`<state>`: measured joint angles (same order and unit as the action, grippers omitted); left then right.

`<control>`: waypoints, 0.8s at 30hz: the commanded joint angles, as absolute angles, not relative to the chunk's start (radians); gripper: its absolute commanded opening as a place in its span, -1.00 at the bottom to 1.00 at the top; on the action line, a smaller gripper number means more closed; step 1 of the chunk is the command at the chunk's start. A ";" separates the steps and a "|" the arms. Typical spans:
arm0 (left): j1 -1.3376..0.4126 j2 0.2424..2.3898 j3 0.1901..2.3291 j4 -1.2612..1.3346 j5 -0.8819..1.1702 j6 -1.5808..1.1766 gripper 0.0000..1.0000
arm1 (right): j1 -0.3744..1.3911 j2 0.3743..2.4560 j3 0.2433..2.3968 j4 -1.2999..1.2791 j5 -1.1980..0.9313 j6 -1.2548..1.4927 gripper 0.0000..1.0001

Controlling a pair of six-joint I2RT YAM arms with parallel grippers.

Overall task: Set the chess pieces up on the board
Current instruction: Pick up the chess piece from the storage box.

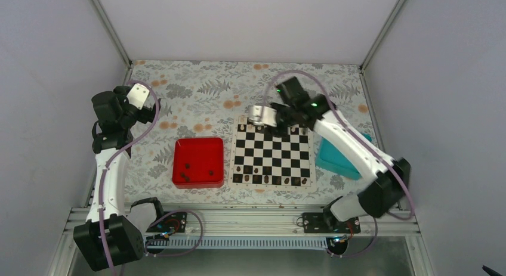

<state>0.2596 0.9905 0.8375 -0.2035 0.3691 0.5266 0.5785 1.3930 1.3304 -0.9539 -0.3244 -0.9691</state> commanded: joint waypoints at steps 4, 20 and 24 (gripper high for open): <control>0.253 0.993 0.868 -0.198 0.368 0.544 1.00 | 0.869 1.754 1.648 -0.818 -0.415 -0.765 -0.21; 0.252 1.004 0.825 -0.186 0.400 0.557 1.00 | 1.093 2.216 1.885 -0.636 -0.484 -0.785 -0.25; 0.252 1.001 0.810 -0.175 0.402 0.553 1.00 | 1.098 2.263 1.913 -0.649 -0.500 -0.800 -0.29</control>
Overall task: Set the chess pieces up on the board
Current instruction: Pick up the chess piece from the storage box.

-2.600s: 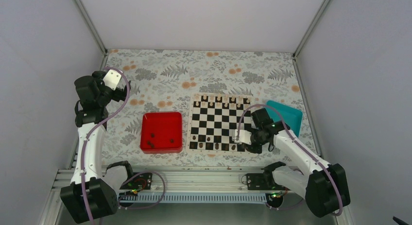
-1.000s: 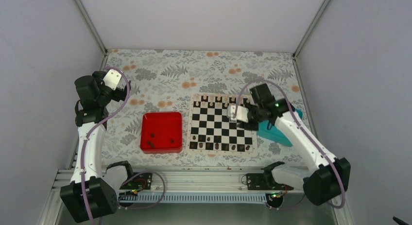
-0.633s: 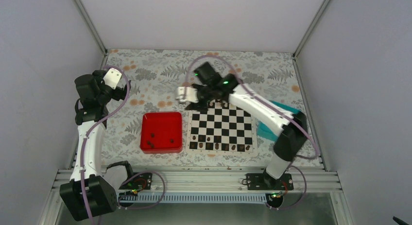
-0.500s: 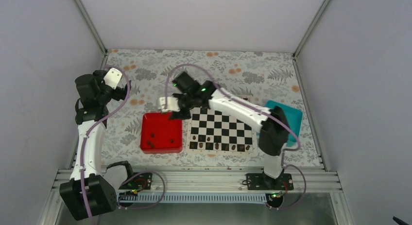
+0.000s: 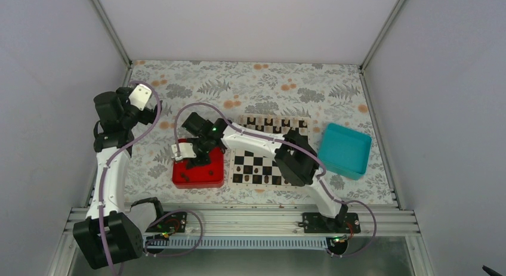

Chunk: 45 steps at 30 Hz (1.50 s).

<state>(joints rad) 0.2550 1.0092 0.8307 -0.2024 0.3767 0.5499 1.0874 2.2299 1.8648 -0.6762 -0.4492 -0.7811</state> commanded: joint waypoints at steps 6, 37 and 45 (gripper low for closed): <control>0.252 0.975 0.788 -0.169 0.402 0.556 1.00 | 1.114 2.286 1.913 -0.662 -0.524 -0.831 -0.31; 0.253 0.933 0.736 -0.137 0.393 0.556 1.00 | 1.149 2.427 1.952 -0.622 -0.503 -0.814 -0.29; 0.255 0.940 0.736 -0.133 0.392 0.559 1.00 | 1.149 2.406 1.944 -0.616 -0.511 -0.814 -0.64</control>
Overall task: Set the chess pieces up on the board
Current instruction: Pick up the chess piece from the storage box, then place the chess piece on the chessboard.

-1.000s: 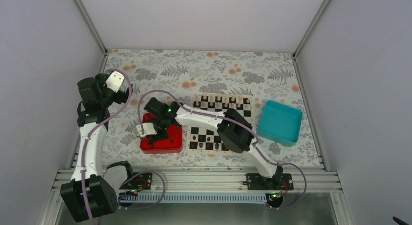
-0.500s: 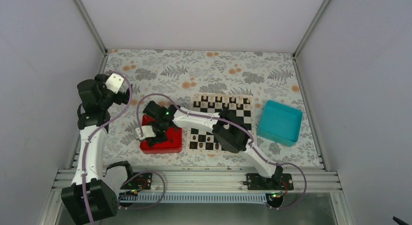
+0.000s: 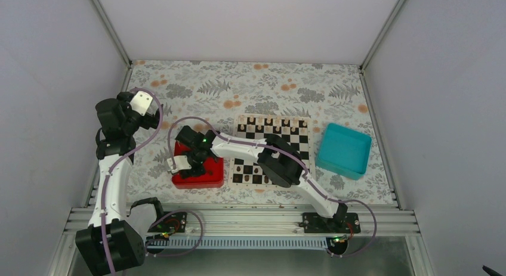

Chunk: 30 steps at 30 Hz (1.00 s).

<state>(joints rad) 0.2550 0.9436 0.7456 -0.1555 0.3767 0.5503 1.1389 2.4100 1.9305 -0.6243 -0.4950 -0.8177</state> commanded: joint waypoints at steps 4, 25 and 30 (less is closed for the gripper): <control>0.255 0.941 0.735 -0.132 0.392 0.559 1.00 | 1.148 2.374 1.921 -0.606 -0.506 -0.813 -0.77; 0.255 0.969 0.745 -0.138 0.383 0.565 1.00 | 0.936 1.829 1.571 -0.632 -0.500 -0.738 -0.84; 0.254 0.973 0.746 -0.135 0.387 0.553 1.00 | 0.797 1.626 1.357 -0.681 -0.476 -0.777 -0.84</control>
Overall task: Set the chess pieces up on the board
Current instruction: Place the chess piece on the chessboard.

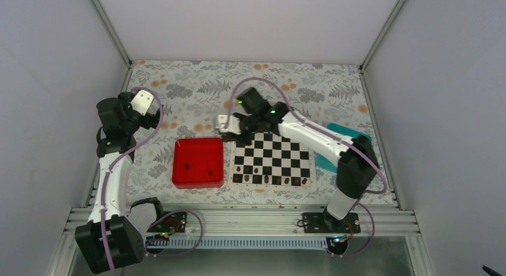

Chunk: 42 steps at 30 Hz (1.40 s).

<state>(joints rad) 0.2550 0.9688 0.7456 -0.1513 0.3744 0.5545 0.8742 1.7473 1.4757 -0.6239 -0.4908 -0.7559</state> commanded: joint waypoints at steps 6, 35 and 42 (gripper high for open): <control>0.253 0.987 0.754 -0.135 0.387 0.544 1.00 | 0.665 1.459 1.122 -0.727 -0.442 -0.828 -0.83; 0.253 0.992 0.746 -0.147 0.379 0.537 1.00 | 0.362 1.388 0.766 -0.685 -0.520 -1.041 -0.81; 0.253 0.995 0.748 -0.146 0.372 0.539 1.00 | 0.385 1.484 0.788 -0.706 -0.557 -1.077 -0.80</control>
<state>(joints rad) 0.2550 0.9943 0.7456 -0.1520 0.3737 0.5415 0.3683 1.4429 0.7750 -0.7036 -0.4992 -1.0378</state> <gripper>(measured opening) 0.999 0.115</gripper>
